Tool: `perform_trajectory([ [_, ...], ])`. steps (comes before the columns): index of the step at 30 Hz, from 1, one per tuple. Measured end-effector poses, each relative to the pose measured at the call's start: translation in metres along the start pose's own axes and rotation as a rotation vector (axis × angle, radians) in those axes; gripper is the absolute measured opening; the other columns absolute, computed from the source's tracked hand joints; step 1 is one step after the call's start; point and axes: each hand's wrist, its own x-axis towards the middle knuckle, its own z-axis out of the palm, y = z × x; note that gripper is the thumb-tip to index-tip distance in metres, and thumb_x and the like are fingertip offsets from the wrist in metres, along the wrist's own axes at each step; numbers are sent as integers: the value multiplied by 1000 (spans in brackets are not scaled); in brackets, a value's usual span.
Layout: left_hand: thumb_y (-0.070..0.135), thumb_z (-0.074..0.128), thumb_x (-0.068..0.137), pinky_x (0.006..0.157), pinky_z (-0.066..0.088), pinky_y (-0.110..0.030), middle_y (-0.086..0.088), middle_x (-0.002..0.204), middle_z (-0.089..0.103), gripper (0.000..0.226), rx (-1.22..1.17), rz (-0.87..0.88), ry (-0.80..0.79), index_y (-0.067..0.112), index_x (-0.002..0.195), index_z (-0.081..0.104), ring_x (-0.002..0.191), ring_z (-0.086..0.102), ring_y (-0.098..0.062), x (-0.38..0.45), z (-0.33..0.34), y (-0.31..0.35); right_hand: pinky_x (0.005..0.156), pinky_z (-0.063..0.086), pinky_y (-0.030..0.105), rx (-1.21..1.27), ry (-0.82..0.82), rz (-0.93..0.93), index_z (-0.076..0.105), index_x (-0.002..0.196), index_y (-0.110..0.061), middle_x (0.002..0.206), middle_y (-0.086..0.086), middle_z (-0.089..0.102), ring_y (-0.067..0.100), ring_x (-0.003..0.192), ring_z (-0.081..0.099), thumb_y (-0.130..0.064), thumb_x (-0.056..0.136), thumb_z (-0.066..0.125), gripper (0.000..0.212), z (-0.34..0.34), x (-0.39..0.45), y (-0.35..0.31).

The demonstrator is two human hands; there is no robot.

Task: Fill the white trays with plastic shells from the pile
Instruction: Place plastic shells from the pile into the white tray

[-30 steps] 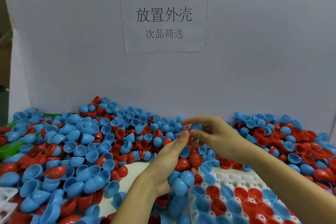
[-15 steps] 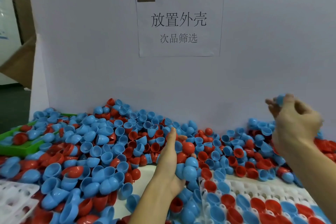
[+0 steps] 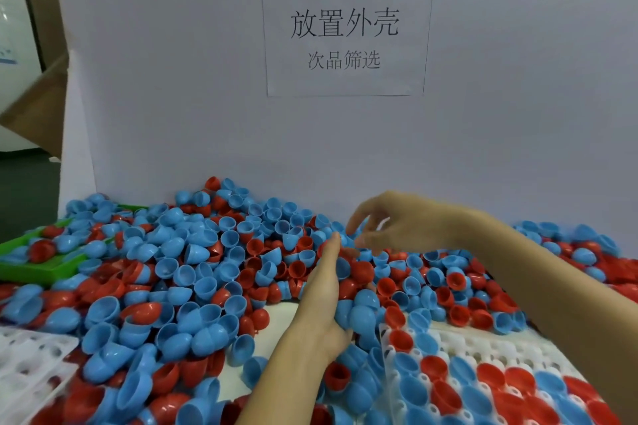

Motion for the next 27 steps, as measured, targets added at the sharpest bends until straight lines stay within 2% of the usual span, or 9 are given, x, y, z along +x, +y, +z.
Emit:
perform_trajectory([
  [5, 61, 58, 89, 55, 58, -30, -18, 103, 76, 54, 64, 64, -19, 12, 108, 68, 79, 76, -27, 1, 5, -1, 63, 56, 17, 224, 16, 83, 66, 103, -24, 77, -6, 76, 7, 68, 73, -41, 88, 72, 24, 23, -17, 18],
  [12, 60, 61, 89, 70, 62, -40, -11, 92, 75, 45, 108, 160, 103, 17, 99, 69, 83, 73, -26, 5, 3, -4, 60, 54, 12, 364, 154, 145, 72, 106, -21, 85, -7, 76, 5, 70, 73, -27, 93, 68, 15, 15, -37, 13],
  [14, 58, 63, 89, 63, 60, -33, -5, 76, 72, 43, 75, 170, 136, 16, 98, 69, 68, 70, -18, 5, 2, -3, 60, 55, 15, 460, 538, -13, 72, 98, -27, 85, -7, 76, 11, 68, 72, -24, 92, 69, 7, 3, -43, 2],
  [17, 57, 62, 90, 53, 55, -28, -2, 65, 67, 41, 80, 198, 145, 17, 94, 67, 55, 64, -13, 7, 3, -5, 68, 58, 26, 761, 1448, -509, 69, 97, -17, 89, 1, 74, 15, 74, 71, -22, 89, 73, 11, -33, -43, -24],
  [19, 57, 62, 90, 54, 55, -29, -2, 66, 67, 41, 100, 214, 126, 16, 93, 68, 56, 64, -14, 8, 3, -7, 67, 59, 32, 764, 1718, -618, 66, 99, -12, 91, 3, 72, 17, 79, 72, -21, 91, 70, 13, -59, -27, -35],
  [20, 58, 61, 89, 55, 55, -29, -2, 66, 67, 42, 117, 213, 113, 17, 92, 68, 57, 64, -14, 8, 3, -8, 67, 58, 32, 711, 1613, -567, 66, 105, -11, 91, -1, 72, 13, 80, 71, -16, 93, 67, 13, -68, -15, -42],
  [22, 60, 61, 88, 56, 54, -30, 1, 66, 68, 41, 151, 202, 109, 20, 88, 69, 58, 66, -12, 6, 3, -9, 62, 50, 9, 507, 954, -318, 56, 132, -7, 102, -7, 71, -7, 76, 63, -9, 100, 57, 32, -66, 0, -55],
  [24, 59, 61, 89, 52, 53, -28, 2, 62, 66, 39, 161, 194, 121, 20, 85, 67, 54, 64, -11, 5, 2, -6, 58, 42, -1, 73, 332, -76, 47, 143, -13, 123, 2, 65, -5, 81, 58, -23, 100, 59, 46, -55, 0, -52],
  [27, 55, 62, 92, 46, 53, -26, 2, 59, 66, 36, 154, 201, 137, 19, 87, 65, 50, 64, -9, 4, 5, 1, 76, 56, 15, -178, 28, 3, 53, 142, -23, 122, -5, 69, 5, 85, 70, -47, 94, 61, 54, -45, -33, -33],
])
